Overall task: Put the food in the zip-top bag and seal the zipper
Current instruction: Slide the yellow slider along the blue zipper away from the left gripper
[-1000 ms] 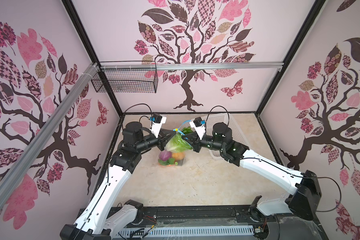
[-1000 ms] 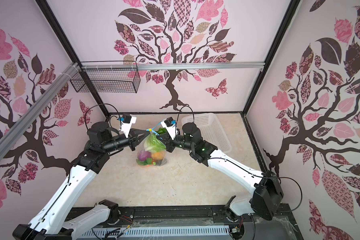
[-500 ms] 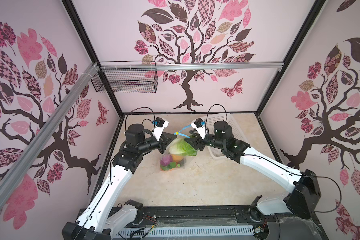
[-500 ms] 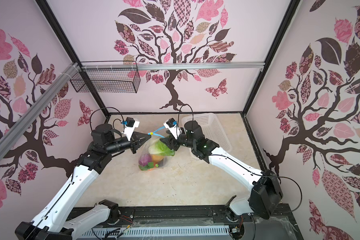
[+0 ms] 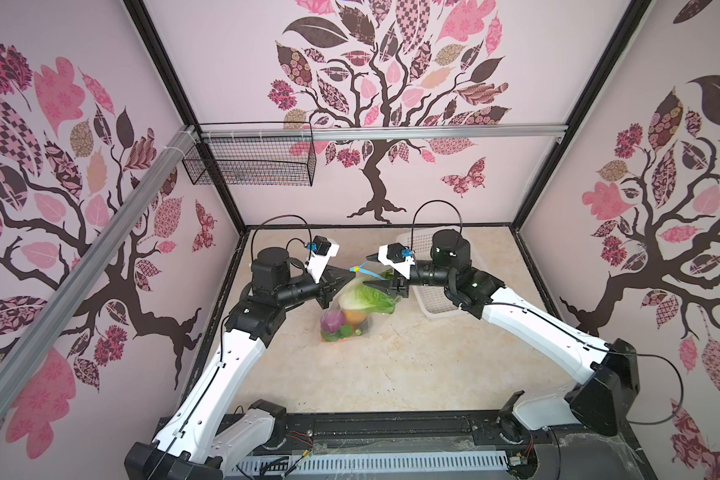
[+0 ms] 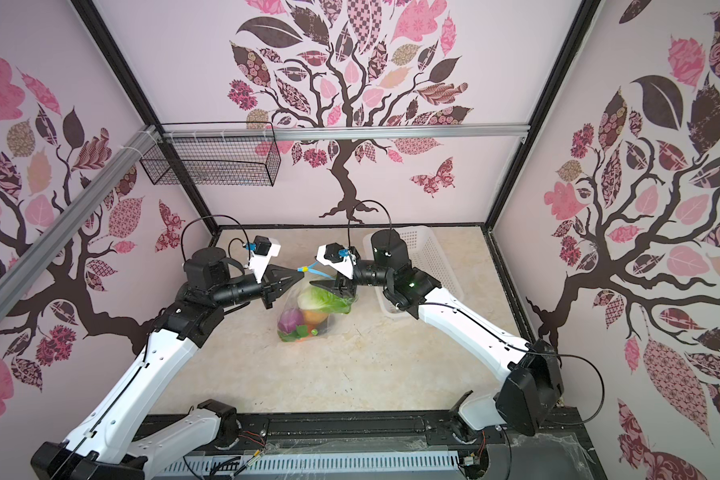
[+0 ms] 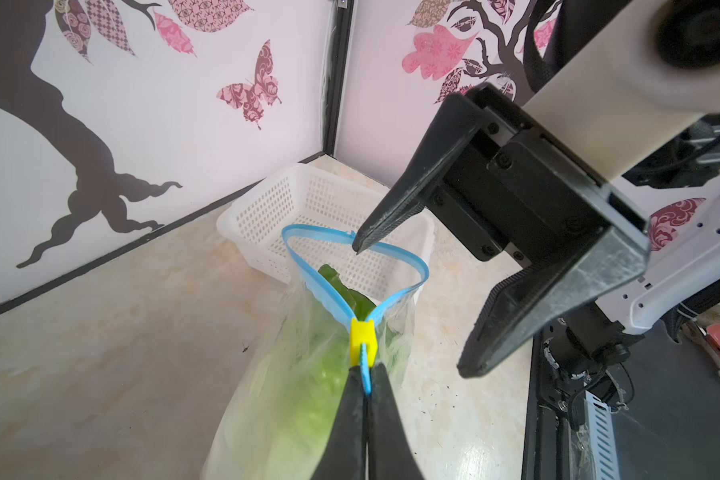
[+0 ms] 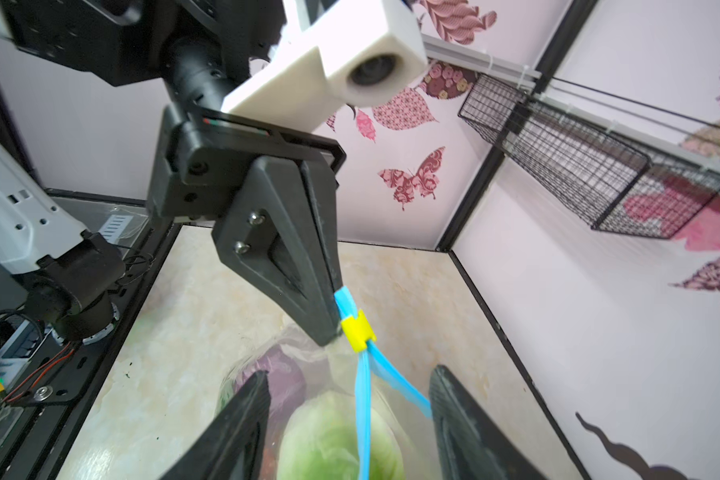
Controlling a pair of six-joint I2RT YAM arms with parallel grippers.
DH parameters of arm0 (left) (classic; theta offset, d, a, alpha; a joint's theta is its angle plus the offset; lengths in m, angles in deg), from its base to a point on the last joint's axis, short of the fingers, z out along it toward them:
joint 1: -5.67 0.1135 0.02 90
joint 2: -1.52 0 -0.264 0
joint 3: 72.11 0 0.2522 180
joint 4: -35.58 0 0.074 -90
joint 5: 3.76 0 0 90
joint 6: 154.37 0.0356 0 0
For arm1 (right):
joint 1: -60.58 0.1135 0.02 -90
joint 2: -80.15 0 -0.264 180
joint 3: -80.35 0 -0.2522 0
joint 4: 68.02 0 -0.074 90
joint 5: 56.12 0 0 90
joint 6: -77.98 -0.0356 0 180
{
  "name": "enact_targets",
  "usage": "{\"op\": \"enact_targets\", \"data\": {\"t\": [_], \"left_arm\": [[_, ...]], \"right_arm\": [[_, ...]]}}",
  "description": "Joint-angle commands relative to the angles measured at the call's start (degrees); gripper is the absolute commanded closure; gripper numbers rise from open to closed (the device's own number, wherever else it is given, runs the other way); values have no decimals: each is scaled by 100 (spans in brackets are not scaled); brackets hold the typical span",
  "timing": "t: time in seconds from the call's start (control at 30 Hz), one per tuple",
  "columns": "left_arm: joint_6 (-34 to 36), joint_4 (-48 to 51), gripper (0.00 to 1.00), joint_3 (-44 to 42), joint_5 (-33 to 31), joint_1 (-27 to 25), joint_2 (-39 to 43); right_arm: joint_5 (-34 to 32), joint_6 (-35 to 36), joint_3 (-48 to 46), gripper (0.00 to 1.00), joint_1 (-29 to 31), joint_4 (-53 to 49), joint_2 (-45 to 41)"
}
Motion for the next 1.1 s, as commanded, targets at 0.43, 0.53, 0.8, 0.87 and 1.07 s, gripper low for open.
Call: {"op": "enact_targets", "data": {"t": [0.43,0.53,0.8,0.87,1.07], "left_arm": [[318,78,100,-110,75,-57,93],[327,90,100,-106,61,-65,105],[297,76,100,-128,-257,-91,112],[247,40,100,-141,-350,-109,129],[90,-122,100,-231,-889,-118,306]], "right_arm": [[1011,1032,1061,67,-67,-887,1004],[952,1076,1064,79,-73,-939,1024],[932,1080,1031,100,-76,-986,932],[856,1074,1003,100,-77,-1022,928],[140,954,485,100,-79,-923,768]]}}
